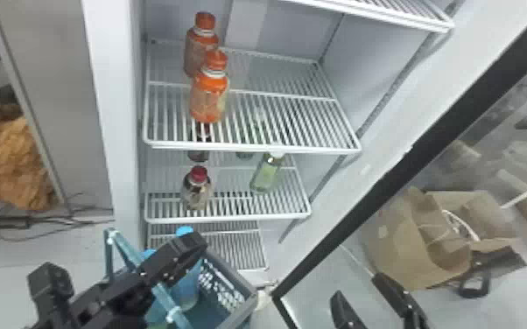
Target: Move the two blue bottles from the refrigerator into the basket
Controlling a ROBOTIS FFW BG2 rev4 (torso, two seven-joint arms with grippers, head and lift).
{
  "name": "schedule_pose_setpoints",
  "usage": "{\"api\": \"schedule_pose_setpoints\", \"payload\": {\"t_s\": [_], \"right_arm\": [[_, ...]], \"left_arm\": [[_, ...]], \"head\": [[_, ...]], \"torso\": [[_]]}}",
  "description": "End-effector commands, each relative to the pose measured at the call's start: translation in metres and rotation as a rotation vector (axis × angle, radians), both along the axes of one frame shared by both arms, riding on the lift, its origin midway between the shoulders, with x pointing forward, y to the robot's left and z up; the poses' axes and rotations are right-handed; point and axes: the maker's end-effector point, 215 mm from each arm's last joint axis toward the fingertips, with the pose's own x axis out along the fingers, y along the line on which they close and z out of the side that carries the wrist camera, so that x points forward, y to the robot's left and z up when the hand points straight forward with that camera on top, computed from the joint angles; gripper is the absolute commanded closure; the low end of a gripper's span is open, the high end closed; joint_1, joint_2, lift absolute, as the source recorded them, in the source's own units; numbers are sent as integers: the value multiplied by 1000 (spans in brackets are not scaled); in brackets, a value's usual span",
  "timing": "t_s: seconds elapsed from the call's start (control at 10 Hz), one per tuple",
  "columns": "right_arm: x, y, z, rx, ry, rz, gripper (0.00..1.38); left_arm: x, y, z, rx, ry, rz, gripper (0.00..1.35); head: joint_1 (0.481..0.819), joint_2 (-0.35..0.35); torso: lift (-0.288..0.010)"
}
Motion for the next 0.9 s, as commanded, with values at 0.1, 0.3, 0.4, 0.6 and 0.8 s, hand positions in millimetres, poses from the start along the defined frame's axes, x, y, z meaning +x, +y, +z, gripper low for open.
{"api": "schedule_pose_setpoints", "payload": {"t_s": [0.1,0.3,0.4,0.6,0.8], "right_arm": [[1,0,0,1,-1,-1,142],[-1,-1,-3,2,6,-1,142],[0,-1,-5,7,10,-1,142],[0,-1,-8,11,16,-4,142],[0,-2,-10,15,18,-5,142]], "left_arm": [[-1,0,-1,-1,3,-1,1202],[-1,-1,0,-1,3,0,1202],[-3,-1,-1,-2,6,-3,1202],[-2,-1,0,-4,3,-5,1202],[-2,-1,0,-4,3,-5,1202]], "head": [[695,-350],[695,-350],[695,-350],[695,-350],[695,-350]], "torso": [[-10],[-10],[-10],[-10],[-10]]}}
